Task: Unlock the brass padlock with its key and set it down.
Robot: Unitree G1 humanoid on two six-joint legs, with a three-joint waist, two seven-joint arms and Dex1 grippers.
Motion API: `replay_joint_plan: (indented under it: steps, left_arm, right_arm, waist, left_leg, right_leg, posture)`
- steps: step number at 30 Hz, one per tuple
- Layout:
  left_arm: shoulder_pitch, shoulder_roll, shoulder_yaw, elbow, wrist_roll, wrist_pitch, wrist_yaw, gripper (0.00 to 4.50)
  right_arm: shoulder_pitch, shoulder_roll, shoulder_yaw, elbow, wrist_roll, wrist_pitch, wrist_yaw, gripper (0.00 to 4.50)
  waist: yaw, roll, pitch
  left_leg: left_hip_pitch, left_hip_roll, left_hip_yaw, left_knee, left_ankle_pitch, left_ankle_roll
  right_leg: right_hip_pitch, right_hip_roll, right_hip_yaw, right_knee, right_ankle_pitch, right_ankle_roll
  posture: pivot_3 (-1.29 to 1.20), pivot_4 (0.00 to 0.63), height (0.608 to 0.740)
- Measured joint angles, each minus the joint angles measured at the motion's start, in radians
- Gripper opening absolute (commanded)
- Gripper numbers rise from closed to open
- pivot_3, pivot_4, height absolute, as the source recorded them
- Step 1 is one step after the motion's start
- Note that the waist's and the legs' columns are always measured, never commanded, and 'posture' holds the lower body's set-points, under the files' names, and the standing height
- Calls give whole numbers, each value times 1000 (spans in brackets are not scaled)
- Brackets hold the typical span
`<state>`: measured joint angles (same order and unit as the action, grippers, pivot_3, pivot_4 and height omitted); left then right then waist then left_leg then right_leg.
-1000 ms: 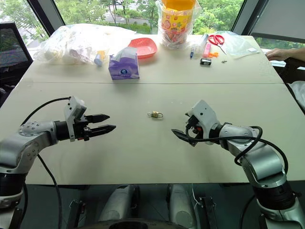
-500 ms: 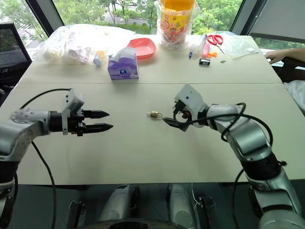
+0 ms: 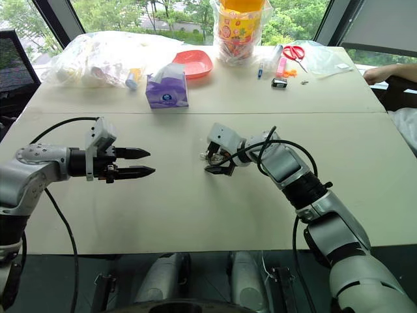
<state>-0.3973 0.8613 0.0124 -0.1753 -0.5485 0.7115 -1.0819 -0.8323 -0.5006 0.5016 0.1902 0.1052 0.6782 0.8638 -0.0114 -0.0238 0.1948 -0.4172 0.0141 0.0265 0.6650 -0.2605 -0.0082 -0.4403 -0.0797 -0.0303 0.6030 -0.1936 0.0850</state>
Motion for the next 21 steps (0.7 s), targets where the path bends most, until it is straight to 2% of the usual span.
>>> replay_joint_plan:
  steps: [2,5,9,11,15,21]
  left_arm:
    - [9,-6,5,-14,0,0,16,3077]
    - [25,-14,7,-32,-4,0,29,3077]
    - [32,-18,11,-32,-5,0,44,3077]
    - [30,-33,16,-26,-8,0,50,3077]
    - [0,-89,16,52,-9,-5,58,3077]
    - [-116,-178,25,186,-53,7,41,3077]
  right_arm:
    - [-13,18,-5,37,-3,-5,21,4489]
    - [-21,33,-13,74,-7,-13,51,3660]
    - [-23,47,-13,91,-33,-37,67,1638]
    - [-22,55,-13,92,-46,-48,67,778]
    - [-7,65,-18,92,-81,-102,44,778]
    - [76,3,-71,-43,-130,-362,5,778]
  waist:
    - [-2,0,0]
    - [-3,0,0]
    - [-3,0,0]
    - [-3,0,0]
    - [-2,0,0]
    - [-1,0,0]
  left_leg:
    - [1,0,0,0,0,0]
    - [4,0,1,0,0,0]
    - [8,0,0,0,0,0]
    - [8,0,0,0,1,-1]
    - [9,0,0,2,1,-2]
    - [7,-1,0,2,2,-2]
  right_leg:
    - [0,0,0,2,0,0]
    - [0,0,1,7,0,0]
    - [2,0,1,10,-2,-3]
    - [2,0,1,10,-2,-3]
    - [3,0,1,11,-2,-3]
    - [3,0,1,10,0,1]
  posture:
    - [0,150,740]
    - [0,150,740]
    - [0,150,740]
    - [0,150,740]
    - [0,150,740]
    - [0,150,740]
